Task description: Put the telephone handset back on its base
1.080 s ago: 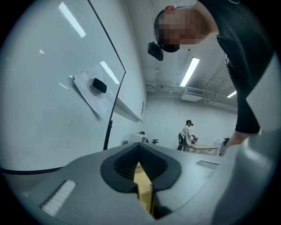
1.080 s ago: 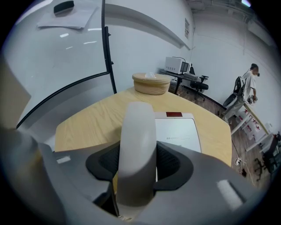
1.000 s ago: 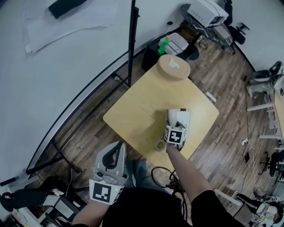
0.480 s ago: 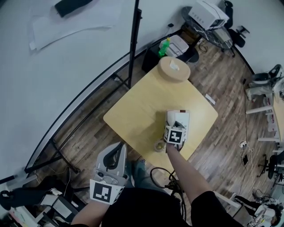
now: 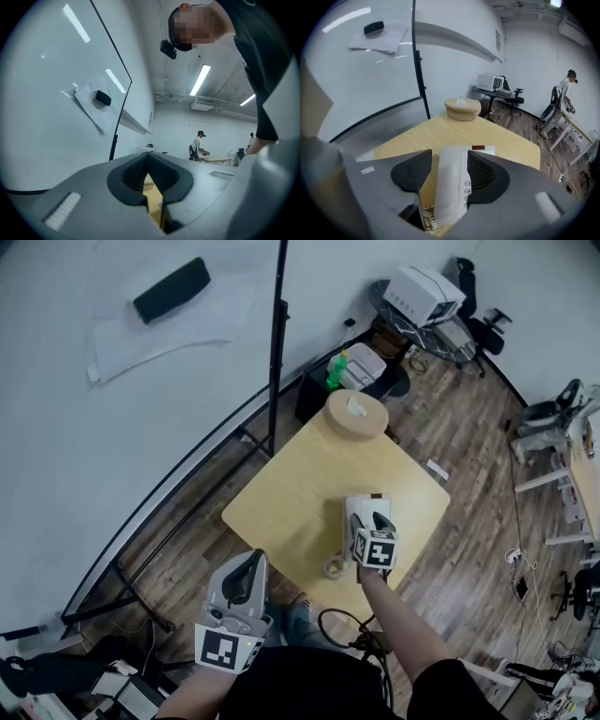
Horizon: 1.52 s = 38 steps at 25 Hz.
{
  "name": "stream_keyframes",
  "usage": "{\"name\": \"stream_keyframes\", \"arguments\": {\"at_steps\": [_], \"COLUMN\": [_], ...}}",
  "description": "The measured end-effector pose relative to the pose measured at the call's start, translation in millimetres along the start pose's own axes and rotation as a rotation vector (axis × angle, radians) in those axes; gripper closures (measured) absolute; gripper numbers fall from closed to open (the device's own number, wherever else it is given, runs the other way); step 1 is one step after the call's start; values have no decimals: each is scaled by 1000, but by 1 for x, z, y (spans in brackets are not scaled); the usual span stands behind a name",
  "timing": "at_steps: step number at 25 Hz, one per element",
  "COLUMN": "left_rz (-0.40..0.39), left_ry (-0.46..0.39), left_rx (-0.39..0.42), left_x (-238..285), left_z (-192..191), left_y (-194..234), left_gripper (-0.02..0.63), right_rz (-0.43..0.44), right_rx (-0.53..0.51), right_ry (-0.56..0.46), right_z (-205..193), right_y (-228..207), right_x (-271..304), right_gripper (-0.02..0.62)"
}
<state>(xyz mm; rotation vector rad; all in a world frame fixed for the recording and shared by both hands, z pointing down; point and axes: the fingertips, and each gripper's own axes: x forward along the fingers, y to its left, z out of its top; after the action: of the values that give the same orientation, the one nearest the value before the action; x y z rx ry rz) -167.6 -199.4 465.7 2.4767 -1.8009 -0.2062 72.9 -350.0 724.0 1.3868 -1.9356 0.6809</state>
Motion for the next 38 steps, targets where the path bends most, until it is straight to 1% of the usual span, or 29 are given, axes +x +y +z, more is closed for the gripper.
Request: {"name": "stream_keyframes", "arguments": {"at_steps": [4,8,11,13,15,18,21,24,28,32,34,38], "left_rz": [-27,-65,-100,-129,-156,-192,-222,-238,-262,-274,-280,-289], "left_ry": [-45,-83,-99,-116,-132,-148,-154,-151,-144,-142,-142,-140], "left_rx": [17,32,47,57,65,77,89,93,94,91,91,93], "left_x": [8,19,26,31,36,39,39,41,42,43,45,48], "left_z": [27,54,73,83,91,101,108,108,107,105,105,104], "left_y": [-6,-19,-37,-46,-55,-71,-84,-91,-102,-109,-112,-113], "left_gripper": [606,606,606,606,606,606,606,606,606,606,606,606], "right_rz": [70,110,94,73,60,45,34,37,37,53,52,54], "right_rx": [-30,-118,-199,-236,-255,-262,-269,-251,-215,-161,-145,-145], "right_ry": [-135,-302,-430,-516,-588,-663,-716,-754,-774,-803,-814,-793], "right_z": [47,93,118,130,137,140,135,127,113,105,102,96], "right_y": [6,10,11,13,15,16,19,25,35,40,39,39], "right_x": [-69,-148,-210,-244,-270,-302,-325,-337,-343,-343,-344,-338], "right_gripper": [360,362,371,393,407,433,470,502,559,563,575,588]}}
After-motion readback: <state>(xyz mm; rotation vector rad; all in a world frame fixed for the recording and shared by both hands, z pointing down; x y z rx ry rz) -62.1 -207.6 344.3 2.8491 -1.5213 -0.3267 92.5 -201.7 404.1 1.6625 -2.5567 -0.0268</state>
